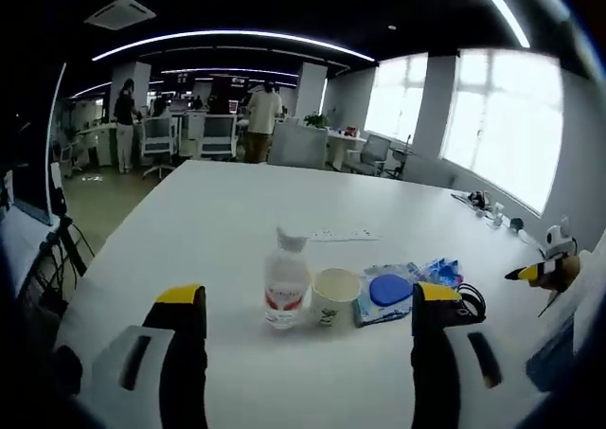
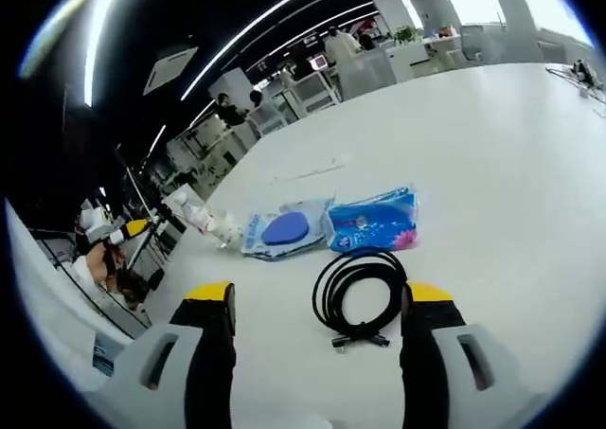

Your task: Arrange the tabletop items into an orderly group along one side of the table until the central work area is clear of visible clutter.

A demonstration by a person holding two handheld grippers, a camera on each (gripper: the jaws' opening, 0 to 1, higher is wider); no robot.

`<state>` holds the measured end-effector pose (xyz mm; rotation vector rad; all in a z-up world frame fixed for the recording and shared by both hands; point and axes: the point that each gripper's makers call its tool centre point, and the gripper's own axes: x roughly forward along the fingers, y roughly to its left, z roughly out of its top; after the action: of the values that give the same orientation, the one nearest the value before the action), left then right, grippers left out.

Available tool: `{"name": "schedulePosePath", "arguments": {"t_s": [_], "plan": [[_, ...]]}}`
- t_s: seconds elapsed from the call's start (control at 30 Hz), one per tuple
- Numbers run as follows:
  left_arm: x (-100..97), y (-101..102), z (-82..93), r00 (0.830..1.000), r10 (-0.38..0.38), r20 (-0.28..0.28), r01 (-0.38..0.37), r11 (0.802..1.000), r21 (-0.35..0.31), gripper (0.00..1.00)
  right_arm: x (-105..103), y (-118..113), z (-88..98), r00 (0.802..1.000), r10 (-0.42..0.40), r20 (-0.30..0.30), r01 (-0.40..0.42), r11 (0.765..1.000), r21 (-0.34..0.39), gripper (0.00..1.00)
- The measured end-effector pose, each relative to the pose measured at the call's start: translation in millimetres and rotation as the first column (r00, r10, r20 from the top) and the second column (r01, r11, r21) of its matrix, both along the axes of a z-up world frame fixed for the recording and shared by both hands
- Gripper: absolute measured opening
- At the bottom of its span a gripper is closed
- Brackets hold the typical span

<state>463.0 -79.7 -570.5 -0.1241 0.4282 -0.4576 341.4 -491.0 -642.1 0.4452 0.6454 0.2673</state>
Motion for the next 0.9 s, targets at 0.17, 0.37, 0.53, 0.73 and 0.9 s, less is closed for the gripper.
{"name": "schedulePosePath", "arguments": {"t_s": [0.17,0.37,0.53,0.73,0.9], "plan": [[-19.4,-7,-26.4,0.999,-0.027,-0.036,0.028,0.999,0.028,0.94,1,4,-18.7,1.000,0.018,-0.024,-0.019,0.999,-0.047,0.75],[-33.8,-6,-41.9,0.995,-0.063,-0.077,0.065,0.998,0.025,1.00,-1,0,-26.0,0.998,0.057,-0.037,-0.061,0.992,-0.114,0.83],[-43.9,3,-51.7,0.989,-0.074,-0.124,0.080,0.996,0.044,1.00,-11,-4,-36.2,0.993,0.089,-0.079,-0.098,0.988,-0.121,0.85],[-47.5,10,-52.9,0.985,-0.080,-0.155,0.090,0.994,0.057,1.00,-21,-5,-33.4,0.990,0.093,-0.104,-0.105,0.988,-0.113,0.87],[-52.2,8,-52.9,0.980,-0.105,-0.171,0.117,0.991,0.065,1.00,-32,3,-35.6,0.986,0.106,-0.128,-0.120,0.987,-0.111,0.87]]}}
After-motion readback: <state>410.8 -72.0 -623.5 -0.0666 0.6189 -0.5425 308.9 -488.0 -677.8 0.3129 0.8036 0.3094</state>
